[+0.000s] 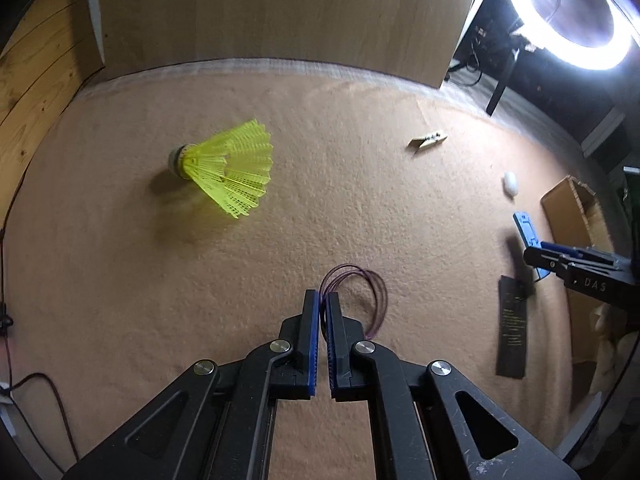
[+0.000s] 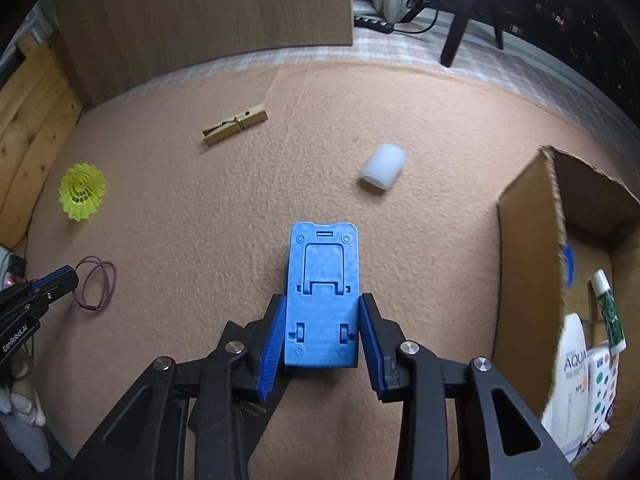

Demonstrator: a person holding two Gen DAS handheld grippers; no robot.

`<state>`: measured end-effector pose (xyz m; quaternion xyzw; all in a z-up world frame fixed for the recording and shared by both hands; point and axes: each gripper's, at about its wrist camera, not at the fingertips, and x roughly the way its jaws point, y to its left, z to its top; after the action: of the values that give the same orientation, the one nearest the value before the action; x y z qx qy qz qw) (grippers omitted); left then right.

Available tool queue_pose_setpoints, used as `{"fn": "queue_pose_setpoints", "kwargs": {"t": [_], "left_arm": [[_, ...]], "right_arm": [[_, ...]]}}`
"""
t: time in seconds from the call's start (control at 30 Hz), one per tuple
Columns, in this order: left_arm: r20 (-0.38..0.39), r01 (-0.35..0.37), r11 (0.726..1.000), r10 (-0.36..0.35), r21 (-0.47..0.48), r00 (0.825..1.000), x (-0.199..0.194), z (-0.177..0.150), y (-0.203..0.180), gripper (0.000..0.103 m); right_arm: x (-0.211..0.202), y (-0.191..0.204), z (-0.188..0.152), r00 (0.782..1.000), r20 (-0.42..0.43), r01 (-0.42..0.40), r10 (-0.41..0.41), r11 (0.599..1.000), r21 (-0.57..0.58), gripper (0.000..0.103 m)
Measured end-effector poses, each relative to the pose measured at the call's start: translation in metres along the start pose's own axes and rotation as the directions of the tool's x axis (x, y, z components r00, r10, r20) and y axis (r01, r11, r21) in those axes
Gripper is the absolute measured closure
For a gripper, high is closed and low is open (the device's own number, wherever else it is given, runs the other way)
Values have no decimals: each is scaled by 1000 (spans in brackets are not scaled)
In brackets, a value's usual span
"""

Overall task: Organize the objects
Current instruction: 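Carry the phone stand and rubber band into the box and open both tools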

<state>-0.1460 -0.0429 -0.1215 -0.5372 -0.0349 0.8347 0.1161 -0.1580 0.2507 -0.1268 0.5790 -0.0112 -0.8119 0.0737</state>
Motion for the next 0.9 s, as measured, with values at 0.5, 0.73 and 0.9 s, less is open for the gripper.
{"fn": "queue_pose_setpoints", "kwargs": {"t": [0.5,0.73,0.9], "left_arm": [[105,136,984,-148,118,983,-59,31,-71,100],[89,211,953,-235,218,968,-51,46,-148,100],[50,273,922,-297,276,954,-38,50,-207,100]], "right_arm": [[-71,-41,-28,993,114,-43,36,997,57,70],[-100,-84,-51,989,145,-4,-13,993,116,70],[-112,-117,-68,988,145,31,-54,987,161,70]]}}
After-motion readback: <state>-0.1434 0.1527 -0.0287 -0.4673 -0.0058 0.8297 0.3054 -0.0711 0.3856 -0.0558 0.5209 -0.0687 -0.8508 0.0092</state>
